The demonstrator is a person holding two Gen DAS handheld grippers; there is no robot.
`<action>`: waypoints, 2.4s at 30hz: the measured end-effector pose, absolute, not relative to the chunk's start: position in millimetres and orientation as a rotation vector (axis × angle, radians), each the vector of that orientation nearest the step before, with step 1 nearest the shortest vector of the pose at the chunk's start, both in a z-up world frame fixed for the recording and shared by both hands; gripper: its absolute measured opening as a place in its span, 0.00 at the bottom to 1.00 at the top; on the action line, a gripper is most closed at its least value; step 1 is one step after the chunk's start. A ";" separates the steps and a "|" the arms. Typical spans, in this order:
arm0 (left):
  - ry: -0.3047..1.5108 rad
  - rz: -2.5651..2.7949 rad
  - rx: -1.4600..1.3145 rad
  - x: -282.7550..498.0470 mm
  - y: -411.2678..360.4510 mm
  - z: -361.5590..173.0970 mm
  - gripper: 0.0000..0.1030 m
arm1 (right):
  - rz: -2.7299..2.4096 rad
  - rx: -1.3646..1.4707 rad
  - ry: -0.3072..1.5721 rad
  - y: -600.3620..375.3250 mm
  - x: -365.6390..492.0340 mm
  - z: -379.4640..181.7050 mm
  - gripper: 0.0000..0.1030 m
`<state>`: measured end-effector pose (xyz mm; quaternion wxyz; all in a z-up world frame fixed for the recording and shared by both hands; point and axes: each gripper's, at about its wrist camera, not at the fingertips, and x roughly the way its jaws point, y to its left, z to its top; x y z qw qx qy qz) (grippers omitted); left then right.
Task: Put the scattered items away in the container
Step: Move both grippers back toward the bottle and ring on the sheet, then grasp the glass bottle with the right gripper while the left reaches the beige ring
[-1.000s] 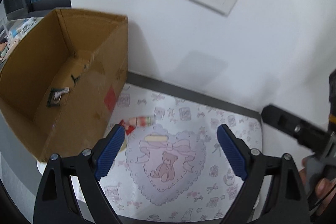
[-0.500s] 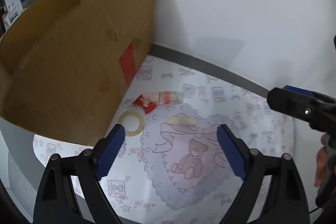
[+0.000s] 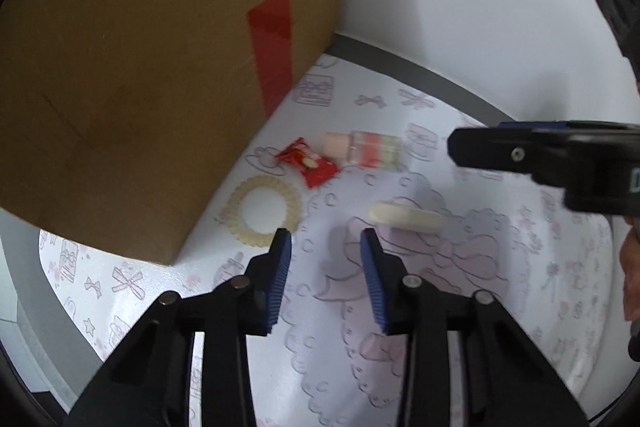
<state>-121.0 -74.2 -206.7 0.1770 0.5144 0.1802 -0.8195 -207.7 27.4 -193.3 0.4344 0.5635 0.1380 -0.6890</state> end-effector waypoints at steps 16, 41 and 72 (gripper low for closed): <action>0.430 -2.232 1.543 -149.4 -95.8 -247.4 0.27 | -1.551 1.316 0.538 -26.1 -214.1 -231.7 0.62; 0.656 -2.239 1.681 -148.7 -89.3 -244.1 0.08 | -1.546 1.414 0.642 -3.4 -180.8 -244.8 0.28; 0.466 -2.608 1.820 -128.6 1.3 -125.7 0.08 | -1.957 1.555 -0.017 135.8 -120.6 -124.7 0.27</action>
